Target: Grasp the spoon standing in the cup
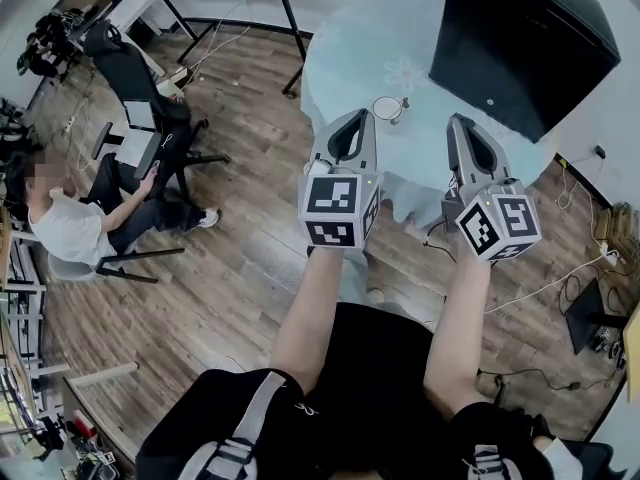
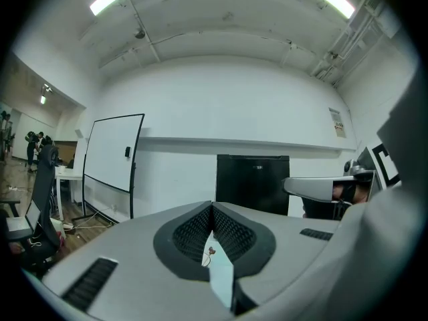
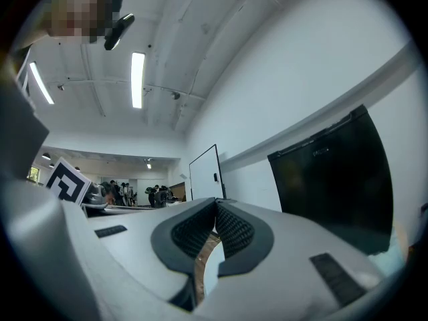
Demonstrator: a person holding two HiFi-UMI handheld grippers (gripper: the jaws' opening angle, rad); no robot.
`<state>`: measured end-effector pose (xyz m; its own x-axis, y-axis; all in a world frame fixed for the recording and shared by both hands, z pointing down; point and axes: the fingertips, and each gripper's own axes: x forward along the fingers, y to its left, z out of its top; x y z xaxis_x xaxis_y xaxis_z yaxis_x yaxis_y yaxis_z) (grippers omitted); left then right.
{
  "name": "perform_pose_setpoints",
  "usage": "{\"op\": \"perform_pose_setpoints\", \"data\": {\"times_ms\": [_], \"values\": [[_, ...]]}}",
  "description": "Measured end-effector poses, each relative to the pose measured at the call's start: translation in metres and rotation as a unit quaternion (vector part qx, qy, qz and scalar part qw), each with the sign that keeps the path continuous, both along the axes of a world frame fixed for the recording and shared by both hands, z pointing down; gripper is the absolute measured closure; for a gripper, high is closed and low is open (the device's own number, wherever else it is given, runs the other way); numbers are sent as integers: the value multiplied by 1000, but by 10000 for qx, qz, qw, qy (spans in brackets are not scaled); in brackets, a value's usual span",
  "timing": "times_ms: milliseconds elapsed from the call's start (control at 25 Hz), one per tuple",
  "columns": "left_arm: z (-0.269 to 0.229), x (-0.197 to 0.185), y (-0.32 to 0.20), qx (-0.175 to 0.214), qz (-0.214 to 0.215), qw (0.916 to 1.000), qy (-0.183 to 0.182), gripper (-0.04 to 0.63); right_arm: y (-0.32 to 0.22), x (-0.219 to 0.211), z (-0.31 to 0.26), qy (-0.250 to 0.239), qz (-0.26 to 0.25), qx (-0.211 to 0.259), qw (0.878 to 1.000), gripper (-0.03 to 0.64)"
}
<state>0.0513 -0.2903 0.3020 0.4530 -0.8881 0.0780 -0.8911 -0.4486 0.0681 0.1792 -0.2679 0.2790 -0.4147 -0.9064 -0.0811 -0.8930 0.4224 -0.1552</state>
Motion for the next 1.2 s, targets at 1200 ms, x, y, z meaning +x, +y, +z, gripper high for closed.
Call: {"op": "perform_pose_setpoints", "data": {"times_ms": [1200], "values": [[158, -3, -141, -1698, 229, 9851, 123, 594, -131, -26, 178, -91, 20, -2000, 9797, 504]]}}
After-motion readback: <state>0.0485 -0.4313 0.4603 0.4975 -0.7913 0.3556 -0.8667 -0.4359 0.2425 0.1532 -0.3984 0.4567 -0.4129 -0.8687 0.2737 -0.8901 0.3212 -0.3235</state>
